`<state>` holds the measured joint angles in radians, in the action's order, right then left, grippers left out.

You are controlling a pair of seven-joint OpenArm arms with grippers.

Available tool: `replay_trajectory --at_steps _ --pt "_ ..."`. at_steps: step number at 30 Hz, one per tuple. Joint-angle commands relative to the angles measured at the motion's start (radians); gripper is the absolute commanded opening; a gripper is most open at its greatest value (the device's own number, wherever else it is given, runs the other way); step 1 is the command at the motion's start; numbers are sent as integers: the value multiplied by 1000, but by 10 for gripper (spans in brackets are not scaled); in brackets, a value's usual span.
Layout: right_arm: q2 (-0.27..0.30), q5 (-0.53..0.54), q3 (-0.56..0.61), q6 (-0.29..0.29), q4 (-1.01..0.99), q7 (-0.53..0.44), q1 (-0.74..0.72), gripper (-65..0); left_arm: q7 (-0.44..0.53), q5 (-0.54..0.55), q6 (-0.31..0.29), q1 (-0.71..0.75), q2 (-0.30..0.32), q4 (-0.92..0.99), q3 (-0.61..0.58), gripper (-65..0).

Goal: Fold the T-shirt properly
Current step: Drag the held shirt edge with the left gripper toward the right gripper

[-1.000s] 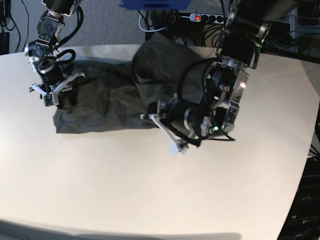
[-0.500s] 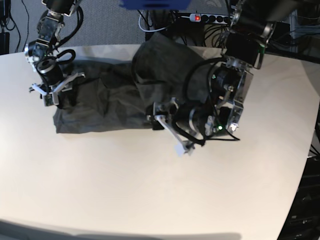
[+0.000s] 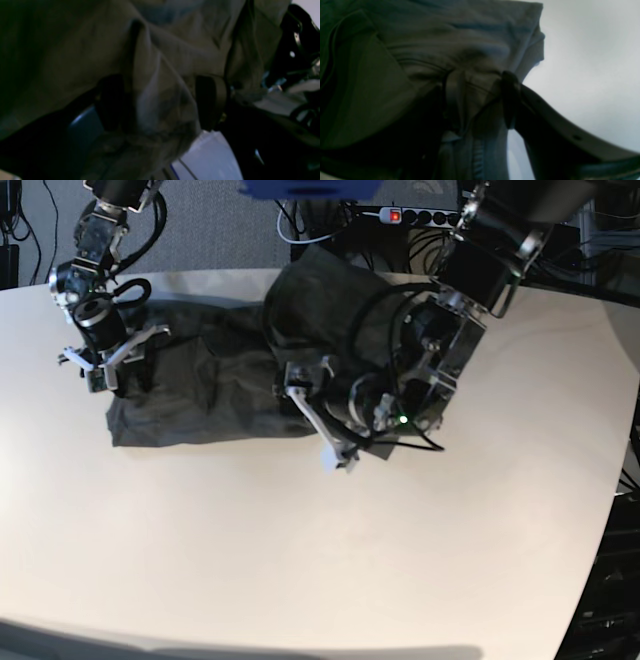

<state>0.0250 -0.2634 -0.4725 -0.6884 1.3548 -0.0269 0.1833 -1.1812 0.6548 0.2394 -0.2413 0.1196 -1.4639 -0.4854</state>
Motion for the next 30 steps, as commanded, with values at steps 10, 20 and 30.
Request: replay_trajectory --at_steps 10,20,30 --pt "5 -63 -1 -10 -2 75 11 -411 7 12 -2 -25 -4 27 1 -203" --pt "5 -63 -1 -10 -2 75 9 -411 8 10 -2 -25 -22 35 0 -204" --pt "5 -61 -1 -10 -2 75 12 -411 70 10 -2 -31 -34 47 -2 -205"
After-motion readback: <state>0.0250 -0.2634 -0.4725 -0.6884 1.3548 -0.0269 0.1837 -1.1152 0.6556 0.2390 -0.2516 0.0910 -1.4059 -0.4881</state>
